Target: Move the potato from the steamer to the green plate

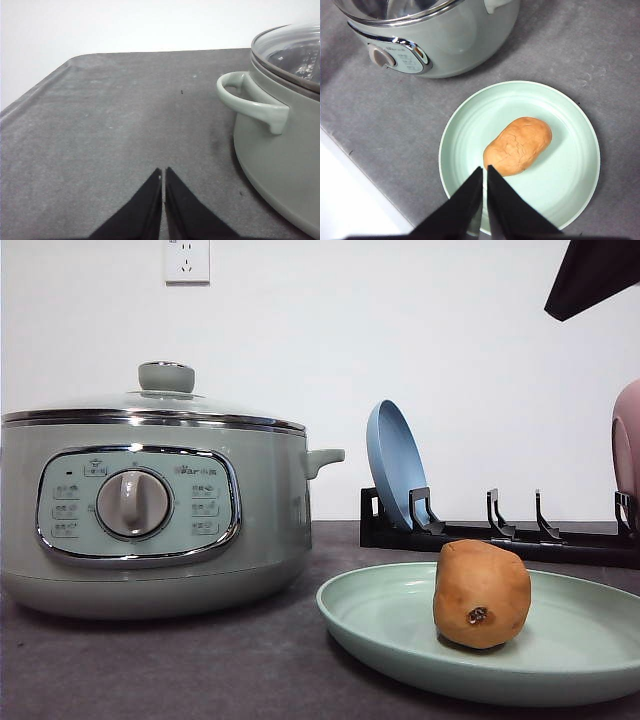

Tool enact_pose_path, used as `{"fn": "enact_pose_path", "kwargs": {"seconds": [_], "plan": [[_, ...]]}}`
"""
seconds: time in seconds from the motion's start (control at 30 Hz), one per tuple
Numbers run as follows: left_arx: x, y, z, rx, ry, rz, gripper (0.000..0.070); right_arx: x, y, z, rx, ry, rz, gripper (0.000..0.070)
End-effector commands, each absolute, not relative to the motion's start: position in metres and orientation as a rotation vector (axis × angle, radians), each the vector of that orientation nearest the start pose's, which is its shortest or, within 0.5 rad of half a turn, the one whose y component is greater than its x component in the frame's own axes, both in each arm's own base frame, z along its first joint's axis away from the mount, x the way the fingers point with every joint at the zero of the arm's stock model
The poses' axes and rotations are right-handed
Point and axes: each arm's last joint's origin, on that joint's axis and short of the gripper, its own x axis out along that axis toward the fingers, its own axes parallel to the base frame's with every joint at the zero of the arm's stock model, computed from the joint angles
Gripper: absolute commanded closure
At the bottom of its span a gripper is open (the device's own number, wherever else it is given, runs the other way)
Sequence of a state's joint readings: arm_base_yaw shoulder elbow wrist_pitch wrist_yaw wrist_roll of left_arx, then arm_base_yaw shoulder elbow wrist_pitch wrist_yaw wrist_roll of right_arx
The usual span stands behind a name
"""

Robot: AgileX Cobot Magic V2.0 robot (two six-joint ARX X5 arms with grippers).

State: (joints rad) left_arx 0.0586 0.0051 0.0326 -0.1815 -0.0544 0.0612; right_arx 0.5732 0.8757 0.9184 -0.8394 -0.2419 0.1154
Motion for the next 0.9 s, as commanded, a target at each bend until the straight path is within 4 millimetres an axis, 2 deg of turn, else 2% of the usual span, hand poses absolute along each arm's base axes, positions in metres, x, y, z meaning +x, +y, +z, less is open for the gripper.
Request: {"fn": "enact_pose_path", "kwargs": {"seconds": [0.0, 0.43, 0.67, 0.87], "plan": [[0.095, 0.007, 0.15, 0.059, 0.182, 0.111, 0.0699, 0.132, 0.094, 0.313, -0.026, 0.832, 0.728, 0.07], [0.095, 0.007, 0.15, 0.058, 0.182, 0.111, 0.0699, 0.13, 0.09, 0.315, -0.039, 0.805, 0.716, 0.07], [0.095, 0.007, 0.15, 0.058, 0.182, 0.111, 0.0699, 0.129, 0.061, 0.328, 0.042, 0.54, 0.594, 0.07], [0.095, 0.007, 0.15, 0.058, 0.182, 0.111, 0.0699, 0.116, 0.029, 0.314, 0.1, 0.274, 0.41, 0.07]]}}
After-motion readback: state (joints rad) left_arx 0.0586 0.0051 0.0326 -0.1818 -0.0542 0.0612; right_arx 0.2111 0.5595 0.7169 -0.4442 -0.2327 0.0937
